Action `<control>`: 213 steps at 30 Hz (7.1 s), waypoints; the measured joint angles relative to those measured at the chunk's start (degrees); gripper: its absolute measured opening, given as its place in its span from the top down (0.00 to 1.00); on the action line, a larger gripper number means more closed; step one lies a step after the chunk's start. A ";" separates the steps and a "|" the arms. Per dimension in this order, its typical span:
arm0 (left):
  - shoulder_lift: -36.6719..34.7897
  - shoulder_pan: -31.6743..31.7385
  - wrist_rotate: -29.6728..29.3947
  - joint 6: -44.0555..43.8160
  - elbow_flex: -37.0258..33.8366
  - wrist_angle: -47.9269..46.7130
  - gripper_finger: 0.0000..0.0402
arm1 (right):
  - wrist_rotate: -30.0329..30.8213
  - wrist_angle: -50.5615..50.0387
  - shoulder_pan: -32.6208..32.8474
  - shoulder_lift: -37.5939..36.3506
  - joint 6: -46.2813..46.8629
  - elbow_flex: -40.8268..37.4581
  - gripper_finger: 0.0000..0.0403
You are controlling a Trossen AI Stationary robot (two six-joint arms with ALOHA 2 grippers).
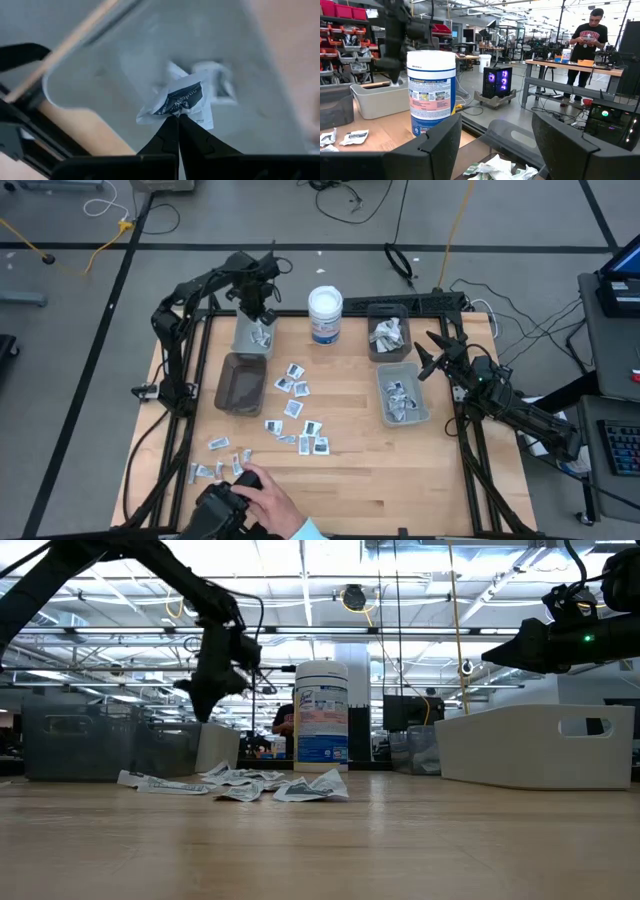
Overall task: Pick & Place First Aid Supplies
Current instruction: Put the gray towelette pack into the left gray bin
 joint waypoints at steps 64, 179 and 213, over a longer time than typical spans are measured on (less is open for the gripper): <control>-13.84 -26.65 1.31 -8.70 -12.81 9.36 0.47 | 0.00 -0.01 0.00 0.00 0.00 0.00 0.41; -0.76 -59.75 3.89 0.17 2.60 12.34 0.99 | -0.01 -0.02 0.00 0.00 0.00 0.00 0.41; -4.09 -19.58 4.40 -0.92 2.60 5.36 0.99 | 0.00 -0.02 0.01 -0.02 0.02 -0.01 0.41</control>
